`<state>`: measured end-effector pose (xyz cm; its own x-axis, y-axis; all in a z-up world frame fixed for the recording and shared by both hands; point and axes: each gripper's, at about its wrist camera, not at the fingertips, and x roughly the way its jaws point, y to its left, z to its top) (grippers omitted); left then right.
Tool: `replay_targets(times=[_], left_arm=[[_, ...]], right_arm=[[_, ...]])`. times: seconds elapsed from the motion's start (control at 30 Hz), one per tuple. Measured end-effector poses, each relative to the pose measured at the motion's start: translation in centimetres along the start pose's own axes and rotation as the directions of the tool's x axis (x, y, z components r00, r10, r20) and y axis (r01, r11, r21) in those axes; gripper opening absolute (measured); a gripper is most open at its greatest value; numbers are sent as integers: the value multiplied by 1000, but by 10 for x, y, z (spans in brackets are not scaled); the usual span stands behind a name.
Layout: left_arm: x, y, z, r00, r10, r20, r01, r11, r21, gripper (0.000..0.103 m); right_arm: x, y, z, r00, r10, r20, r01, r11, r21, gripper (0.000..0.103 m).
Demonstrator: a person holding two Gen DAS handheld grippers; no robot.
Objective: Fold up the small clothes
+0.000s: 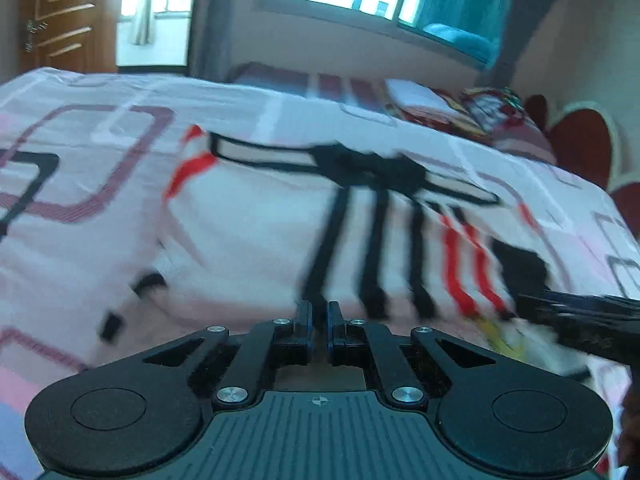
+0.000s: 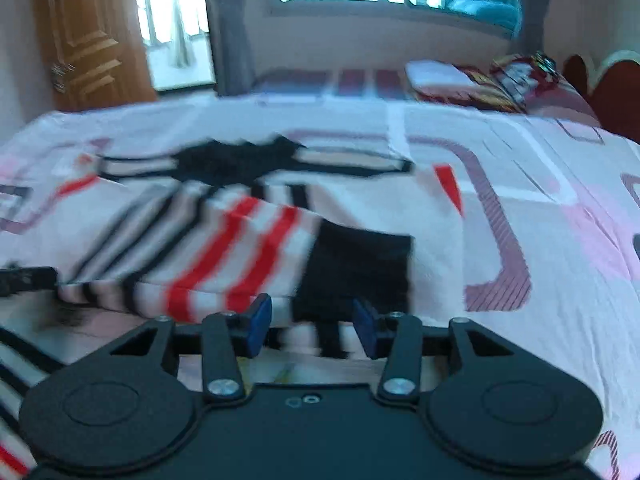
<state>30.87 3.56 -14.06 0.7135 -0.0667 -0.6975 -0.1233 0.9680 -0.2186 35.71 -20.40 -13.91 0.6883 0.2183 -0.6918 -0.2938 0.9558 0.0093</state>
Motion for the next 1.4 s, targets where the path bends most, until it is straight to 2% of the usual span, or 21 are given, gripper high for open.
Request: replay_targets(times=[0.07, 0.13, 0.27, 0.37, 0.4, 0.5, 0.6, 0.67, 0.73, 0.83, 0.9, 0.93, 1.0, 1.07, 1.2, 1.4], left_arm=[[2, -9, -12, 999, -27, -42, 27, 1000, -2, 4], [9, -14, -24, 996, -19, -83, 19, 1000, 9, 5], [-2, -6, -43, 998, 17, -57, -16, 1000, 15, 4], [-20, 10, -58, 996, 72, -47, -72, 997, 12, 4], [-26, 18, -62, 996, 82, -44, -82, 997, 8, 4], [-41, 35, -73, 991, 125, -44, -127, 991, -30, 4], [-55, 35, -78, 983, 168, -66, -173, 982, -72, 4], [-64, 22, -78, 989, 138, -58, -142, 987, -72, 4], [-66, 5, -78, 995, 89, -46, -91, 995, -38, 5], [-56, -16, -76, 998, 21, -52, -22, 1000, -12, 5], [-48, -22, -79, 998, 6, -66, -5, 1000, 23, 5], [-42, -20, -83, 996, 10, -92, -6, 999, 48, 5], [-45, -10, -91, 997, -19, -79, 24, 997, 68, 4], [-55, 6, -96, 996, -35, -85, 40, 998, 51, 4], [-80, 38, -113, 994, -60, -91, 60, 998, -5, 4], [-107, 56, -130, 991, -66, -116, 63, 997, -35, 4]], right_arm=[[-11, 14, -6, 999, 52, -2, -52, 999, -14, 45], [-16, 34, -18, 995, 92, -26, -94, 994, -54, 45], [-13, 56, -40, 986, 136, -91, -147, 981, -125, 45], [-19, 48, -58, 992, 99, -84, -113, 975, -190, 46], [-22, 41, -62, 994, 76, -77, -90, 976, -197, 50], [-31, 9, -68, 997, 43, -71, -54, 984, -172, 51], [-38, 1, -71, 997, 21, -74, -34, 984, -175, 50], [-48, 3, -73, 997, 33, -63, -43, 988, -152, 49], [-61, 12, -75, 995, 92, -41, -96, 987, -129, 50], [-65, 37, -77, 986, 160, -56, -165, 980, -114, 50], [-64, 55, -79, 984, 170, -56, -176, 977, -121, 50], [-63, 63, -80, 985, 163, -54, -169, 977, -134, 50], [-59, 70, -86, 990, 122, -73, -132, 981, -143, 50], [-58, 65, -96, 992, 79, -99, -91, 989, -119, 50], [-80, 49, -118, 997, -14, -71, 4, 991, -136, 51], [-109, 38, -140, 989, -120, -91, 115, 991, -62, 55]])
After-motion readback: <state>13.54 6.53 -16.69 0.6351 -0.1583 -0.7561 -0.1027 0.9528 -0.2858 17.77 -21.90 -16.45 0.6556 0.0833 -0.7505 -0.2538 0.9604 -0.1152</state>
